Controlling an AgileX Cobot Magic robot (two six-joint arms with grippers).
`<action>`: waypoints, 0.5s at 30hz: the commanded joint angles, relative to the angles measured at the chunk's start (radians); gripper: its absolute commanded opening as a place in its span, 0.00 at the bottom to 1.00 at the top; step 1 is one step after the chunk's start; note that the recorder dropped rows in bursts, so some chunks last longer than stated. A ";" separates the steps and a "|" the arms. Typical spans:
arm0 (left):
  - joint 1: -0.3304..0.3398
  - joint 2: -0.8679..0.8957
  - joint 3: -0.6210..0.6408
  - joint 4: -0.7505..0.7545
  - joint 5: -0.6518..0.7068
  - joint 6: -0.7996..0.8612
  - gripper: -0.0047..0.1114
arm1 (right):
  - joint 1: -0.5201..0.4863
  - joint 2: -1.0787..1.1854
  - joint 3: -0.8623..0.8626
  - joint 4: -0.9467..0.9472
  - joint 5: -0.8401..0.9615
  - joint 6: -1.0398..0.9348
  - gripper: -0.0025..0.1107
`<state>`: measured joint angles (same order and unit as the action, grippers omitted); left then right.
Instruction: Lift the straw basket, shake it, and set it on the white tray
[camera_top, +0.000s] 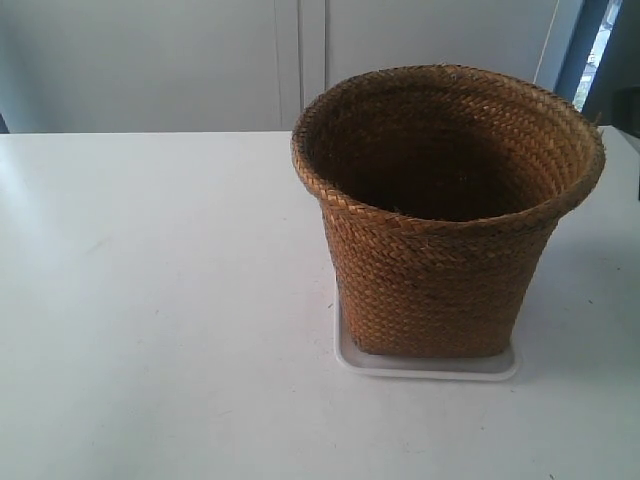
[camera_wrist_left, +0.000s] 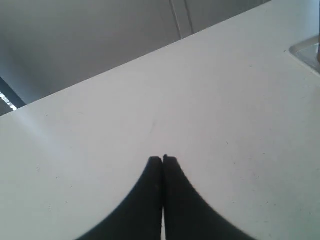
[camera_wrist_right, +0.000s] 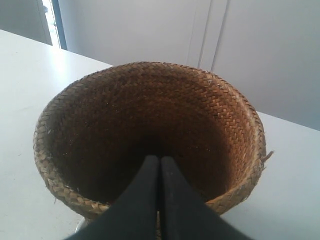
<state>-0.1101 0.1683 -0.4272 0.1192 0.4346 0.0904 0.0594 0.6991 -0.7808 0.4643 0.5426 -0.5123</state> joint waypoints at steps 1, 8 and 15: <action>0.007 -0.028 0.078 0.010 -0.015 -0.012 0.04 | 0.001 -0.003 0.006 0.003 -0.009 -0.006 0.02; 0.020 -0.117 0.260 0.010 -0.152 -0.069 0.04 | 0.001 -0.003 0.006 0.003 -0.008 -0.006 0.02; 0.067 -0.168 0.373 0.010 -0.159 -0.109 0.04 | 0.001 -0.003 0.006 0.003 -0.008 -0.006 0.02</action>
<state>-0.0604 0.0092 -0.0851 0.1266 0.2901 0.0194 0.0594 0.6991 -0.7808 0.4643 0.5426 -0.5123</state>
